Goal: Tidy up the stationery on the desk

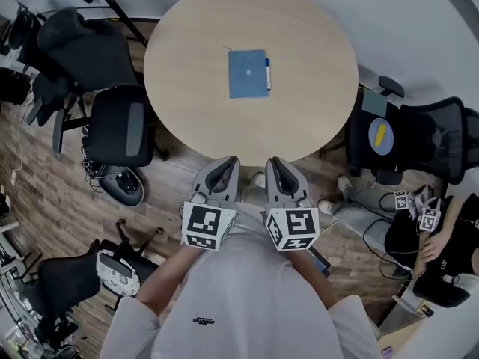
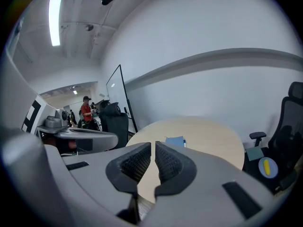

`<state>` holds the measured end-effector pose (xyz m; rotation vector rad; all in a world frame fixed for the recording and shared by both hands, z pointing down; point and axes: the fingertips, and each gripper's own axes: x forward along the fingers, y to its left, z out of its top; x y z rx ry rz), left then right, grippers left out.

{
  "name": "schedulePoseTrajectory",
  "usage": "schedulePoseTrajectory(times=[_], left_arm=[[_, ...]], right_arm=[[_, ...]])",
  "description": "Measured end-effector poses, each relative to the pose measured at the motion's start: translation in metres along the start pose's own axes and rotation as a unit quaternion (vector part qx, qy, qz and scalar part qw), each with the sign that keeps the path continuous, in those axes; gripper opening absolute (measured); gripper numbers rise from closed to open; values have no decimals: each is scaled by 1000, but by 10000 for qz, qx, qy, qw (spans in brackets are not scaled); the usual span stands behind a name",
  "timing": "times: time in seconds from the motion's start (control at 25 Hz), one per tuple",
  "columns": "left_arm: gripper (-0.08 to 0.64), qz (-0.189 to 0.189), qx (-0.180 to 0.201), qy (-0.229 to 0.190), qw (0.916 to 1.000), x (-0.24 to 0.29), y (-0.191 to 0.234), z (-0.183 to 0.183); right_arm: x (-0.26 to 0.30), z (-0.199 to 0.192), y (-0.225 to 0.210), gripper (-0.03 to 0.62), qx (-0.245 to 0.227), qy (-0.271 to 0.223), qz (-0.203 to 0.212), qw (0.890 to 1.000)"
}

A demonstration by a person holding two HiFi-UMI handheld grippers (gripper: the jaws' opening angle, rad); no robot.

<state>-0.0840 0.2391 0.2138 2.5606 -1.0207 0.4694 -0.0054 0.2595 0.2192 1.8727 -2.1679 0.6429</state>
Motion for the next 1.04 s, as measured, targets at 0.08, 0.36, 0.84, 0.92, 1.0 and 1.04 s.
schedulePoseTrajectory(times=[0.08, 0.36, 0.84, 0.92, 1.0, 1.04], left_arm=[[25, 19, 3, 27, 10000, 1, -4, -3], [25, 58, 43, 38, 10000, 8, -11, -2], [25, 46, 210, 42, 9998, 12, -19, 2], [25, 46, 218, 46, 9997, 14, -20, 3], [25, 50, 223, 36, 9997, 15, -20, 4], [25, 53, 225, 29, 9997, 15, -20, 5]], right_arm=[[-4, -1, -3, 52, -91, 7, -31, 10000], [-3, -1, -9, 51, -47, -20, 22, 10000], [0, 3, -11, 51, -13, -115, 81, 9999], [0, 6, -11, 51, -19, -143, 89, 9999], [0, 8, -12, 49, -36, -159, 95, 9998], [0, 8, -12, 47, -45, -165, 98, 9998]])
